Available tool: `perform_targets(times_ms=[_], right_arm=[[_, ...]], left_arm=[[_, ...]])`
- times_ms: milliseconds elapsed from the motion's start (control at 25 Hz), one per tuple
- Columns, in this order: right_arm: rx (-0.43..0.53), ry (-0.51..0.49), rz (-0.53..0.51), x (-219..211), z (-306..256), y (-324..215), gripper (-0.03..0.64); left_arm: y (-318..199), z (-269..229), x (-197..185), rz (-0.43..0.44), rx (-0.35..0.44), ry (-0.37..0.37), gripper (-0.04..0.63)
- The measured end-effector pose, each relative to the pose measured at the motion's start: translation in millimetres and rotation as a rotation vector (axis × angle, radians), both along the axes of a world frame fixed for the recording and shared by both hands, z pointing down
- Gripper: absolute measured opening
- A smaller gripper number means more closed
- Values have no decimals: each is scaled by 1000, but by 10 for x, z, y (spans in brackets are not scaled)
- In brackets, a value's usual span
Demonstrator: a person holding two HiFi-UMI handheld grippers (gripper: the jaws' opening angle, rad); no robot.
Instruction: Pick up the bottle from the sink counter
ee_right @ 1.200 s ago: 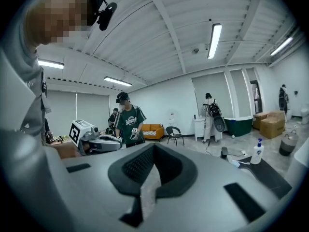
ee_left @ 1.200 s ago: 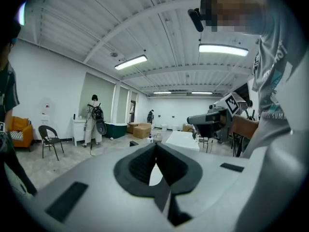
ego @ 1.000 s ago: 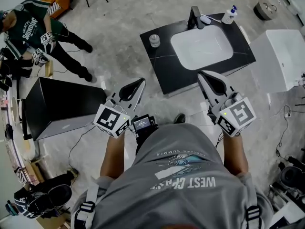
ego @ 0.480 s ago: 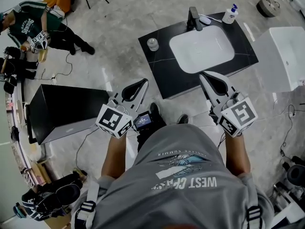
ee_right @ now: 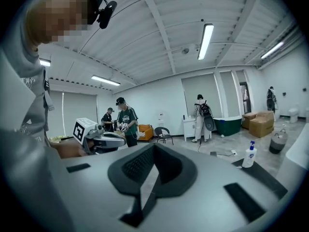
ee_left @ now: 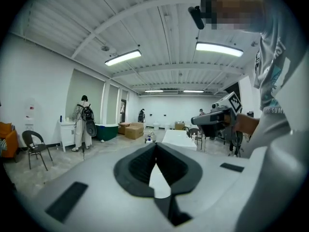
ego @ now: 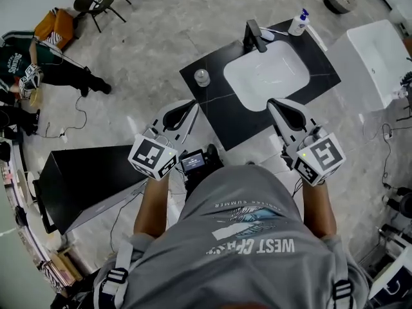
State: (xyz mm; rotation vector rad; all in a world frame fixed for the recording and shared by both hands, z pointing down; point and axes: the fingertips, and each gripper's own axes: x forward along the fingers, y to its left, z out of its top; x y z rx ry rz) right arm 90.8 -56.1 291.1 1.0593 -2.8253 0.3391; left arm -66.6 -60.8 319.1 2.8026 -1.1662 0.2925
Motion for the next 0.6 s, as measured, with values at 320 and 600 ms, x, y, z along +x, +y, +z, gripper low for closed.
perform_targets(times_ms=[320, 600], right_arm=[[-23, 27, 74, -381, 57, -285, 2], [-32, 60, 140, -573, 26, -471, 2]], left_arm=[[-479, 182, -335, 70, -27, 24, 5], [-777, 437, -568, 109, -74, 36, 5]])
